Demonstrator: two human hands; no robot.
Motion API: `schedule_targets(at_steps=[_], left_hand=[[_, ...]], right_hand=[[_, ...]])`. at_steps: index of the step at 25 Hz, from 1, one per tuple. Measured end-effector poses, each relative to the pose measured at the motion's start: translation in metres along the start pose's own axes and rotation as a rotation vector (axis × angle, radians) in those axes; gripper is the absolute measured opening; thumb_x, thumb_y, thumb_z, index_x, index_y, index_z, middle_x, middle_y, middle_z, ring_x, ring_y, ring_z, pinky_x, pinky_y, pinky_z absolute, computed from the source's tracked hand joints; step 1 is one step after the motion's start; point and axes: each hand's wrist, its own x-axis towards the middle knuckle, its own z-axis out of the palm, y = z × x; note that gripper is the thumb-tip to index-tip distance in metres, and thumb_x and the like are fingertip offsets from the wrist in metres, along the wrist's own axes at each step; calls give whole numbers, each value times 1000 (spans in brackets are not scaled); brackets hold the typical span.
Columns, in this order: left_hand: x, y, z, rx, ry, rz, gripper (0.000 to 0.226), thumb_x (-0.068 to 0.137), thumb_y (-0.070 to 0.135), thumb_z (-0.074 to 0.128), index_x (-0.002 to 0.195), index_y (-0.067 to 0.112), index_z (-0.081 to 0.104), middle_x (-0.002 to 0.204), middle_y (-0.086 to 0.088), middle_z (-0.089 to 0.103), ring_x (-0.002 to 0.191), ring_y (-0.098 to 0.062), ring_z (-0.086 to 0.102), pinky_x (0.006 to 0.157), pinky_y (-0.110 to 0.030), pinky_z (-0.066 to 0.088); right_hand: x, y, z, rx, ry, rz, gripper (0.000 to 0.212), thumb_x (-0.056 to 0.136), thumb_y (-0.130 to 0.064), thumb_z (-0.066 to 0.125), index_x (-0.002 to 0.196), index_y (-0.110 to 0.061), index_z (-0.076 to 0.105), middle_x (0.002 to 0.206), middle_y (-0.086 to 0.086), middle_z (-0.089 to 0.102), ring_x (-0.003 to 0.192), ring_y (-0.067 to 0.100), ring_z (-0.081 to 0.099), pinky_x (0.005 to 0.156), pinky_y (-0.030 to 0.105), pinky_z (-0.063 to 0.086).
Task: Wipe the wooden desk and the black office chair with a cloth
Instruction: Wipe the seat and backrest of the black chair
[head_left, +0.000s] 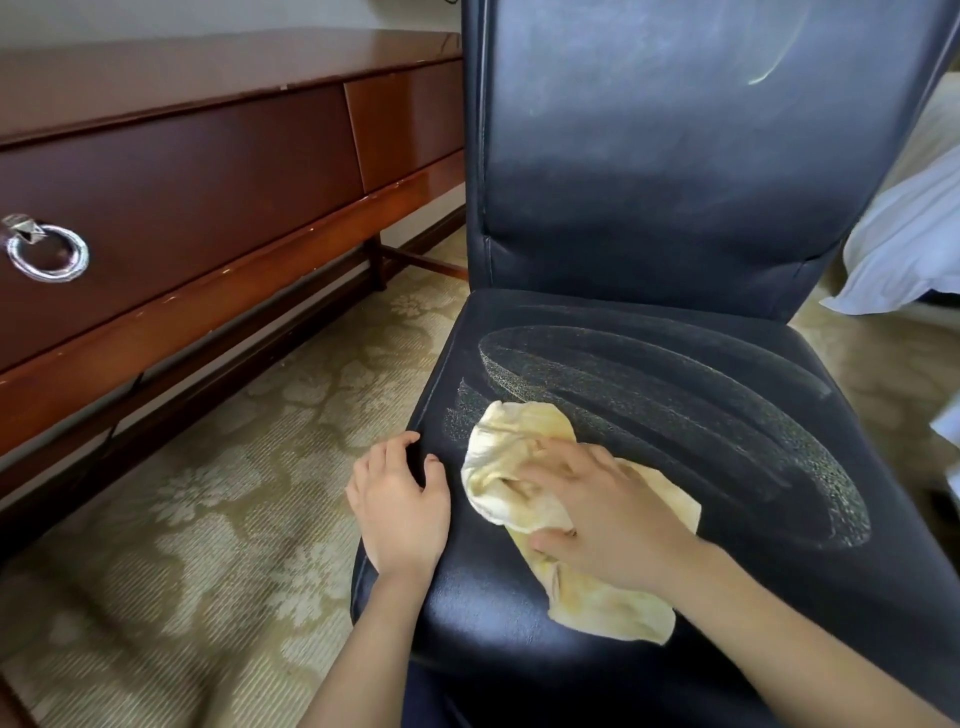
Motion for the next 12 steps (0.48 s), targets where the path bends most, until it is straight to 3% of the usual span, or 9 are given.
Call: schedule_targets(at_steps=[2,5,7,9,12], left_hand=[[0,0,1,-1,8,5,27,88,18,56,115,16,59,114,0,60,114,-22,44,100,-32,23],[1,-2,2,-5,17,2,26,88,17,57,114,16,60,113,0,60,114,-21,44,100,-31,22],[1,-2,3,-11,21,-1,26,88,17,57,113,16,60,113,0,60,114,-21,44,99,-30,22],[1,-2,3,-7,25,-7,26,88,17,56,113,17,60,112,1,60,114,-21,43,100,-30,21],[0,-2,3,1,25,-9,26,88,18,56,113,17,60,112,0,60,114,-21,43,101,-32,22]], right_hand=[[-1,1,12,-44,60,-14,44,91,-47,47,134,-47,36,139,-14,33,125,16,27,102,35,30],[10,-1,2,81,172,-41,39,93,-16,49,122,-39,56,121,-11,51,106,15,40,91,30,40],[15,0,-21,107,302,-55,38,82,0,56,107,-25,69,108,-5,58,99,19,45,84,33,46],[16,3,-50,17,464,-113,34,66,10,64,88,-15,71,94,-1,62,87,24,50,74,27,46],[5,-14,-78,-165,424,-287,29,47,7,74,64,-15,66,73,-2,63,71,25,55,66,24,41]])
